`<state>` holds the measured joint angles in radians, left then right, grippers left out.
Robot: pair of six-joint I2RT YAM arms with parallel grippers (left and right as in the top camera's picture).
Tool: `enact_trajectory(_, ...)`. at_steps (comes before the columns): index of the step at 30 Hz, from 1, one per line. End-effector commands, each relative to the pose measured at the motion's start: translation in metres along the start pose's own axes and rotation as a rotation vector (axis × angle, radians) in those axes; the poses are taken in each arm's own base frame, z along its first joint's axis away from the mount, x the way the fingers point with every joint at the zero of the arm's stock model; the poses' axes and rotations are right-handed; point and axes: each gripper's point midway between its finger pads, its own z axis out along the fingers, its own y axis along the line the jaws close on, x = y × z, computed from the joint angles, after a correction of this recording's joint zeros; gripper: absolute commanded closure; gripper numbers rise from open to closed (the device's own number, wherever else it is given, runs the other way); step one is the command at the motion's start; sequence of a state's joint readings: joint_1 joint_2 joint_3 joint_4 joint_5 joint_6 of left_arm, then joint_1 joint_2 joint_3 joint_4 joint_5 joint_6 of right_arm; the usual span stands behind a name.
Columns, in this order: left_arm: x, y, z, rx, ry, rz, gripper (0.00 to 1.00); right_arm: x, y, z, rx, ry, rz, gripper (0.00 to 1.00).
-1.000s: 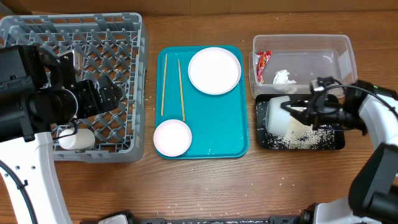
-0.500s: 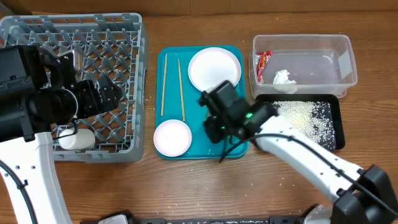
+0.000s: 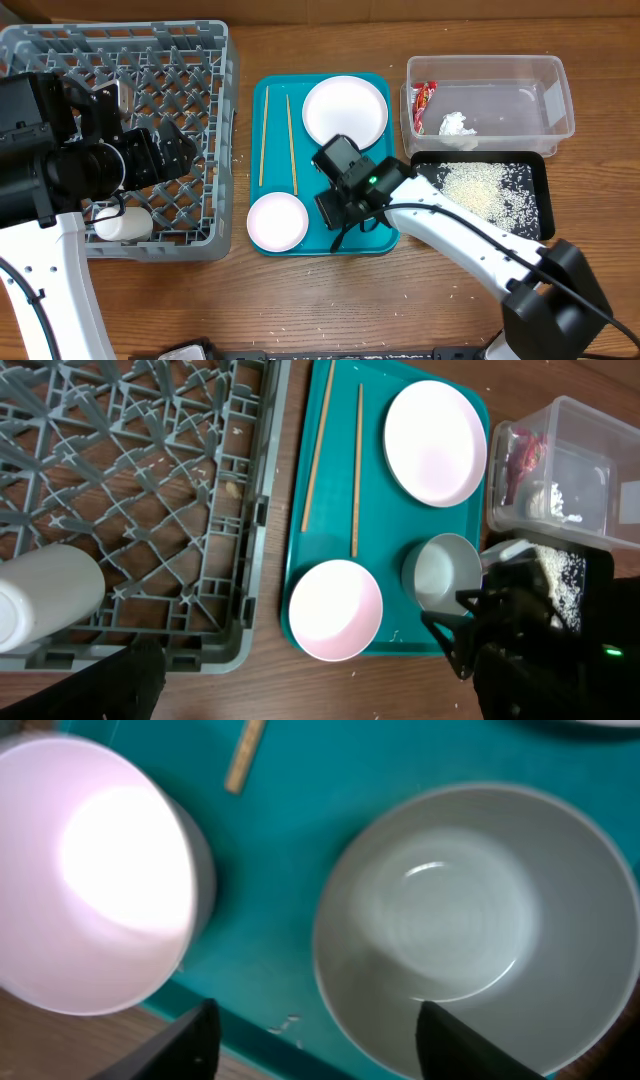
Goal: Sort waste into correct bins and load items into the dishwasher
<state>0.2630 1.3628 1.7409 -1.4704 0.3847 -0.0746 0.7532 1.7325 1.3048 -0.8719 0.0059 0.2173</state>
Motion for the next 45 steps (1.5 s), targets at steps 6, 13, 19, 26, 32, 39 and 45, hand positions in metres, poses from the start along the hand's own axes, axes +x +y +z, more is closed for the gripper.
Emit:
enact_trajectory(6, -0.003, -0.001, -0.002, -0.001, -0.011, 0.022, 0.0, -0.072, 0.047, -0.195, -0.259, -0.46, -0.023, 0.0)
enact_trajectory(13, -0.003, -0.001, -0.002, -0.001, -0.011, 0.022, 0.0, -0.045, -0.035, -0.254, 0.016, -0.588, 0.111, 0.0)
enact_trajectory(19, -0.003, -0.001, -0.002, -0.001, -0.011, 0.022, 0.0, -0.012, -0.088, -0.328, 0.193, -0.796, 0.115, 0.0)
enact_trajectory(26, -0.003, -0.001, -0.002, -0.001, -0.011, 0.022, 0.0, 0.024, -0.159, -0.315, 0.271, -1.041, 0.309, 0.0)
enact_trajectory(32, -0.003, -0.001, -0.002, -0.001, -0.01, 0.022, 0.0, 0.08, -0.187, -0.246, 0.353, -1.103, 0.378, 0.0)
enact_trajectory(39, -0.003, -0.001, -0.002, -0.001, -0.011, 0.022, 0.0, 0.119, -0.21, -0.198, 0.44, -1.249, 0.425, 0.0)
enact_trajectory(45, -0.003, -0.001, -0.002, -0.001, -0.011, 0.022, 0.0, 0.125, -0.221, -0.176, 0.471, -1.3, 0.435, 0.0)
